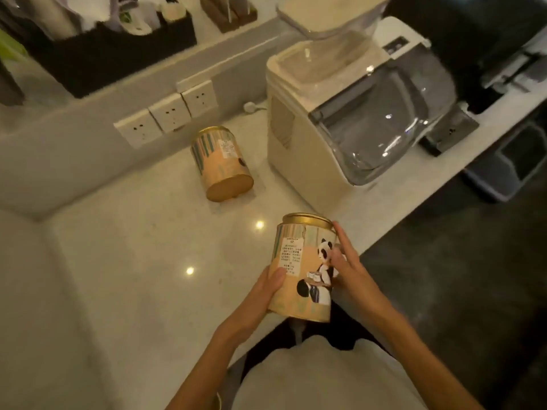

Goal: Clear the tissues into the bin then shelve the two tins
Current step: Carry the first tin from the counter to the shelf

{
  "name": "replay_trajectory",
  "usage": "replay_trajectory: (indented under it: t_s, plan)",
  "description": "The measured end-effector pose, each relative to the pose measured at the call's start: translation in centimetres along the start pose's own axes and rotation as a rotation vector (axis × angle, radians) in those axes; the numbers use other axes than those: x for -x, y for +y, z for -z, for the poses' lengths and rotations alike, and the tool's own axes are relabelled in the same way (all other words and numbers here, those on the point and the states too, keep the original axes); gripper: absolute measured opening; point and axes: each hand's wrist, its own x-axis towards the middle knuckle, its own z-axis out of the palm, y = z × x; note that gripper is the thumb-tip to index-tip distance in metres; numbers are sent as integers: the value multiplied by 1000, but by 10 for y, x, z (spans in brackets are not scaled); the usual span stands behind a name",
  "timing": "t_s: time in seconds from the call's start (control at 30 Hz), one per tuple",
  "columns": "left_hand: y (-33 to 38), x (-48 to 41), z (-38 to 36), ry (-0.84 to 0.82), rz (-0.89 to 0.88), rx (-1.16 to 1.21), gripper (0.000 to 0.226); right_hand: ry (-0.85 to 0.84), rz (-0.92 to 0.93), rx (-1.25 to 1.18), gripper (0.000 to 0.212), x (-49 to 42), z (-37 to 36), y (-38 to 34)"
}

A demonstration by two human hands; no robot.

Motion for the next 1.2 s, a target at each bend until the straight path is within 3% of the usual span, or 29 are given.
replay_trajectory:
  t_s: [0.1,0.2,0.37,0.5,0.67,0.77,0.83,0.97,1.07,1.2]
  plan:
    - [-1,-8,-29,-107,31,-118,70,146,-7,-114,57,39,21,16]
    - [-3,-16,-58,-175,71,-176,83,255,-12,-160,57,64,38,26]
    - [-13,-26,-137,-408,210,-252,79,322,13,-479,79,132,78,53]
    - [-28,-24,-251,-721,263,-486,66,718,113,-593,81,236,124,67]
    - [-64,6,-417,-1098,122,-753,50,1239,370,-582,76,392,173,89]
    - [-85,59,-503,-1351,34,-814,60,1512,465,-544,79,472,178,93]
    - [-99,96,-549,-1483,-22,-828,71,1680,517,-537,72,519,172,96]
    - [-126,175,-628,-1766,-31,-791,57,1979,544,-548,46,617,136,99]
    - [-156,248,-665,-2000,4,-744,53,2193,514,-523,51,683,93,104]
    - [-197,355,-685,-2216,-75,-638,59,2376,493,-424,59,769,30,108]
